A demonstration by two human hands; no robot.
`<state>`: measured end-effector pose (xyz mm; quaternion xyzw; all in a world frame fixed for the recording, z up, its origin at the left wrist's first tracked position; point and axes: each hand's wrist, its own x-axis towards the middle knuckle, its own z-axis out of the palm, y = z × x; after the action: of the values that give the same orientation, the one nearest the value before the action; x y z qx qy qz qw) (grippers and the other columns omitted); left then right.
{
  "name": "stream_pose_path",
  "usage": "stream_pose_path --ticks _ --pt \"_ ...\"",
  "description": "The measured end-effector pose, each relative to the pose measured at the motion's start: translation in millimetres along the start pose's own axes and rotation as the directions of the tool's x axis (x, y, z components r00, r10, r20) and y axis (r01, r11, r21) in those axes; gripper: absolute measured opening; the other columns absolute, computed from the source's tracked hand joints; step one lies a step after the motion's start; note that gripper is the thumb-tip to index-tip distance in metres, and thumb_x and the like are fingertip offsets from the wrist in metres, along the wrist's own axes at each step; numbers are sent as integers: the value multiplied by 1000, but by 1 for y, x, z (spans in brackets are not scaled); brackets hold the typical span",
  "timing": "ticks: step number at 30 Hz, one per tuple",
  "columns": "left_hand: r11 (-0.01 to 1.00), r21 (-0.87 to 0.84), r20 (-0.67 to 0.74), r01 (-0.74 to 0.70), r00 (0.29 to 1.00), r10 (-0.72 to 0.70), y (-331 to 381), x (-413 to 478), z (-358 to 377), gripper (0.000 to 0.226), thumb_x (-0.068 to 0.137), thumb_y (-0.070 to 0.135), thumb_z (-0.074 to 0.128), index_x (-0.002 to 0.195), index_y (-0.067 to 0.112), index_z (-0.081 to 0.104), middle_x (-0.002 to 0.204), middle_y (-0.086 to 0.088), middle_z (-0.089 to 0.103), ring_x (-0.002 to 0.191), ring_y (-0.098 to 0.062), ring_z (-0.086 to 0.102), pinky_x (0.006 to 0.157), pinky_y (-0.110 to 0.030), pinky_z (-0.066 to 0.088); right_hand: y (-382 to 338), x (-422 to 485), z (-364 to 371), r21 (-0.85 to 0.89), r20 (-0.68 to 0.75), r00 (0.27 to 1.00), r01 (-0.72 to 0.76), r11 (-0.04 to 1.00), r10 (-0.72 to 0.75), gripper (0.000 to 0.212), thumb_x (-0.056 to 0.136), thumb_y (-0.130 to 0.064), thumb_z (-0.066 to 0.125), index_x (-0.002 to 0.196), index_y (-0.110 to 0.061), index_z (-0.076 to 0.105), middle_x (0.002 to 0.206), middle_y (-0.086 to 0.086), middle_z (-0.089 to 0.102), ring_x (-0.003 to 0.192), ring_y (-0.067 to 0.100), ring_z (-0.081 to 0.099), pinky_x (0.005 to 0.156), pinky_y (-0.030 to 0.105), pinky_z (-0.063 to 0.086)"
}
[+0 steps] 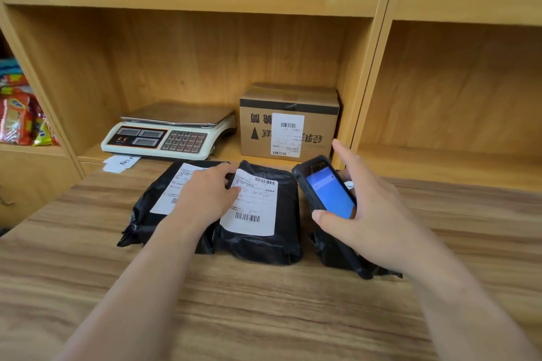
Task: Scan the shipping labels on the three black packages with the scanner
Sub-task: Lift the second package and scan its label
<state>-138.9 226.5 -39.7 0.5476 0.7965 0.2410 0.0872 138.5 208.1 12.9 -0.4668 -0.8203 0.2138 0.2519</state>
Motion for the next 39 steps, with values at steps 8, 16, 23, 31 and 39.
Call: stream_pose_path --ticks 8,16,23,31,39 --pt "997 83 26 -6 1000 3 -1 11 8 60 97 41 65 153 42 44 129 -5 71 122 -29 65 93 -44 56 8 5 -5 -21 -12 1000 1 1000 -1 105 78 -52 74 153 -57 1 156 -20 32 141 13 33 102 38 35" --pt "997 76 32 -13 999 11 0 9 10 56 97 37 68 150 39 49 128 -5 71 116 -27 66 88 -41 55 6 3 -3 -7 -6 1000 1 1000 -1 103 78 -51 73 154 -56 2 154 -20 35 138 13 34 97 34 33" --pt "996 -93 13 -12 1000 13 -4 11 9 75 88 27 82 155 34 49 124 -8 71 117 -29 66 96 -39 50 6 2 -5 -19 -6 1000 -2 1000 2 105 79 -51 74 155 -54 2 152 -19 37 136 14 36 93 33 31" --pt "967 -253 -26 -1 1000 -6 1 11 6 68 92 18 77 154 28 51 126 -8 67 120 -30 64 94 -35 50 5 2 -5 -24 -1 1000 -4 1000 4 104 79 -49 74 155 -54 3 152 -20 37 133 12 37 92 32 31" --pt "829 -552 64 87 996 -62 -9 13 10 30 87 1 76 104 25 82 95 -3 83 91 -27 80 88 -53 64 5 2 -3 -13 9 1000 -15 1000 15 103 78 -51 72 154 -56 3 152 -20 37 133 16 36 94 34 32"
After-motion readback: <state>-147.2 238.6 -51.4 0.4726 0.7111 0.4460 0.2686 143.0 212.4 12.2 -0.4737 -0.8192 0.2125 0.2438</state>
